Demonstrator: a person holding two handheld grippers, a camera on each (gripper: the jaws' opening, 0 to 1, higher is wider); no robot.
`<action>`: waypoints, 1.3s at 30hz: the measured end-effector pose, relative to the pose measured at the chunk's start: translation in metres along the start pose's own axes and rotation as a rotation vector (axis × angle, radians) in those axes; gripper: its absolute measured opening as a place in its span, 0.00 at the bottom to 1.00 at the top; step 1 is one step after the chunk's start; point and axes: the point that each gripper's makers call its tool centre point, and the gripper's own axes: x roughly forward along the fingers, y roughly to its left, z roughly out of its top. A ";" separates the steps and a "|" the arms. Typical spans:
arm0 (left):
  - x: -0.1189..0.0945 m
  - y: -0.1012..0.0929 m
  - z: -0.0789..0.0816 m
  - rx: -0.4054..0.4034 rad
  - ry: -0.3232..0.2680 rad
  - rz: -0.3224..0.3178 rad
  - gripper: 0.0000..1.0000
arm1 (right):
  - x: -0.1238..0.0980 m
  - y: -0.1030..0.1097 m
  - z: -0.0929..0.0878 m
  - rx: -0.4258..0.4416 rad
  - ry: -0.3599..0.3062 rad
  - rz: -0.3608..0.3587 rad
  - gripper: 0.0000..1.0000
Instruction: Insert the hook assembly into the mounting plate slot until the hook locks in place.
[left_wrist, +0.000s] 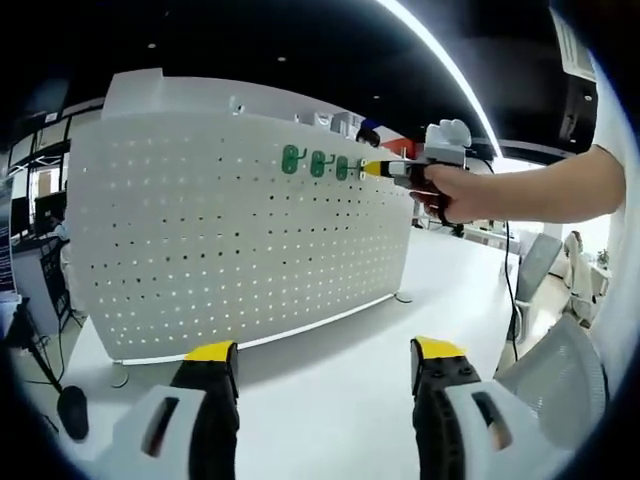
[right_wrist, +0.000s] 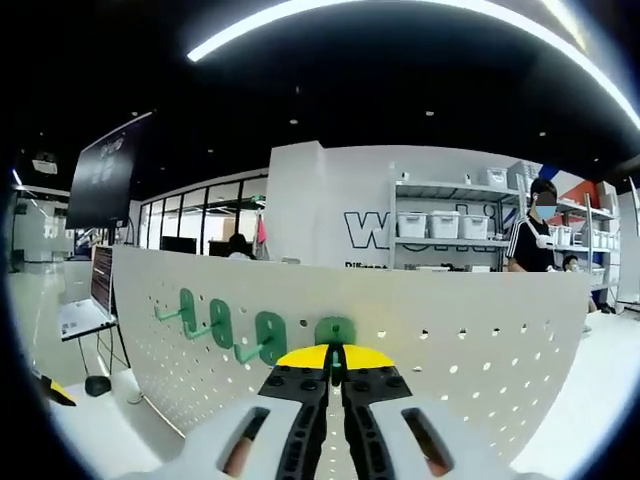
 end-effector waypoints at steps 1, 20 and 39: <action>0.000 0.000 0.000 -0.003 -0.001 0.001 0.72 | 0.000 0.002 -0.003 0.017 0.028 0.021 0.01; -0.003 0.001 -0.001 -0.009 -0.005 0.008 0.71 | 0.008 0.002 -0.008 -0.016 -0.015 -0.113 0.01; -0.001 -0.002 -0.002 -0.009 -0.004 -0.003 0.70 | 0.005 0.002 -0.011 0.047 -0.031 -0.161 0.02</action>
